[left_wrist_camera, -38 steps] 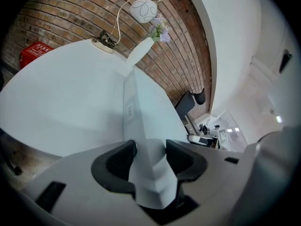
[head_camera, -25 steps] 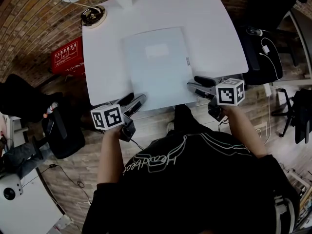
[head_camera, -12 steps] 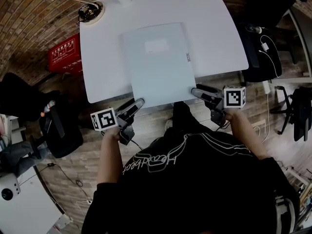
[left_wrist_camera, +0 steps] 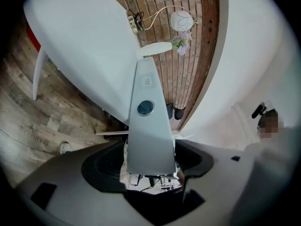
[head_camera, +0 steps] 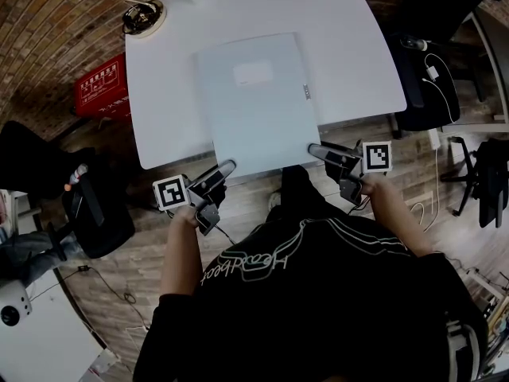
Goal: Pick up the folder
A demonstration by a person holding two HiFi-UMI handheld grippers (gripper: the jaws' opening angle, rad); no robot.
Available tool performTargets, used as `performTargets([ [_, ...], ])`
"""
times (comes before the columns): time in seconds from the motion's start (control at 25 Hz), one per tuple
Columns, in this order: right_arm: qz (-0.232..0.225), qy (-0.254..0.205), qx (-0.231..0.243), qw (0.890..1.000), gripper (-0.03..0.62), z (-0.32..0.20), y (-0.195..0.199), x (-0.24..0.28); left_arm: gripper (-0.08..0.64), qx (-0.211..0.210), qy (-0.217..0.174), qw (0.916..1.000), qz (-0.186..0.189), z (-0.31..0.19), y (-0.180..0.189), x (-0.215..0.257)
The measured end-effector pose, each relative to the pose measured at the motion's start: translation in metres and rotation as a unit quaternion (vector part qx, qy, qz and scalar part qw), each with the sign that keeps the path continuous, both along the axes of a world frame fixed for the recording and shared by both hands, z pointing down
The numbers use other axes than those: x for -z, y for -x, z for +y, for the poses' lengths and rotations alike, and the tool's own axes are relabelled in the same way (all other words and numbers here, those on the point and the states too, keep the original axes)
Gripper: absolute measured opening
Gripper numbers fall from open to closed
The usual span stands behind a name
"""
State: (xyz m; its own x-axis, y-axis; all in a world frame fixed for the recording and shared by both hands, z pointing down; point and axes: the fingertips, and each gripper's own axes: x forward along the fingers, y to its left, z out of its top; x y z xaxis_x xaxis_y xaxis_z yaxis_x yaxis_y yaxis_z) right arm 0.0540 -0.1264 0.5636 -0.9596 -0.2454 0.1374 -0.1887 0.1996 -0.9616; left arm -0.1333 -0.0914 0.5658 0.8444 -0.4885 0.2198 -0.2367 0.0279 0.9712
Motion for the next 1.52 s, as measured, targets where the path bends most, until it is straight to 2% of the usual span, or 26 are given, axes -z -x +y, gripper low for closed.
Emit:
performTargets([
  [0.16,-0.019,0.010,-0.006,1.000,0.256,0.001,0.000,-0.002,0.305,0.004,-0.001,0.9996,0.030,0.001,-0.004,0.000],
  [0.52,-0.018,0.008,-0.010,1.000,0.256,0.001,-0.001,-0.004,0.298,0.015,-0.007,0.9995,0.026,0.001,-0.003,0.000],
  [0.68,-0.018,-0.008,-0.017,1.000,0.256,-0.002,0.000,0.000,0.296,0.021,-0.008,0.9995,0.023,-0.001,-0.002,0.001],
  [0.92,-0.012,-0.009,-0.001,1.000,0.256,0.007,0.005,0.000,0.296,0.026,-0.016,0.9991,0.028,0.004,0.000,0.005],
  [1.24,-0.011,-0.056,0.015,0.998,0.256,0.023,0.012,0.021,0.296,0.019,-0.053,0.9984,0.007,0.022,0.008,0.025],
  [1.52,-0.018,-0.113,0.007,0.993,0.256,0.038,0.013,0.066,0.298,0.019,-0.130,0.9913,-0.015,0.033,0.012,0.077],
])
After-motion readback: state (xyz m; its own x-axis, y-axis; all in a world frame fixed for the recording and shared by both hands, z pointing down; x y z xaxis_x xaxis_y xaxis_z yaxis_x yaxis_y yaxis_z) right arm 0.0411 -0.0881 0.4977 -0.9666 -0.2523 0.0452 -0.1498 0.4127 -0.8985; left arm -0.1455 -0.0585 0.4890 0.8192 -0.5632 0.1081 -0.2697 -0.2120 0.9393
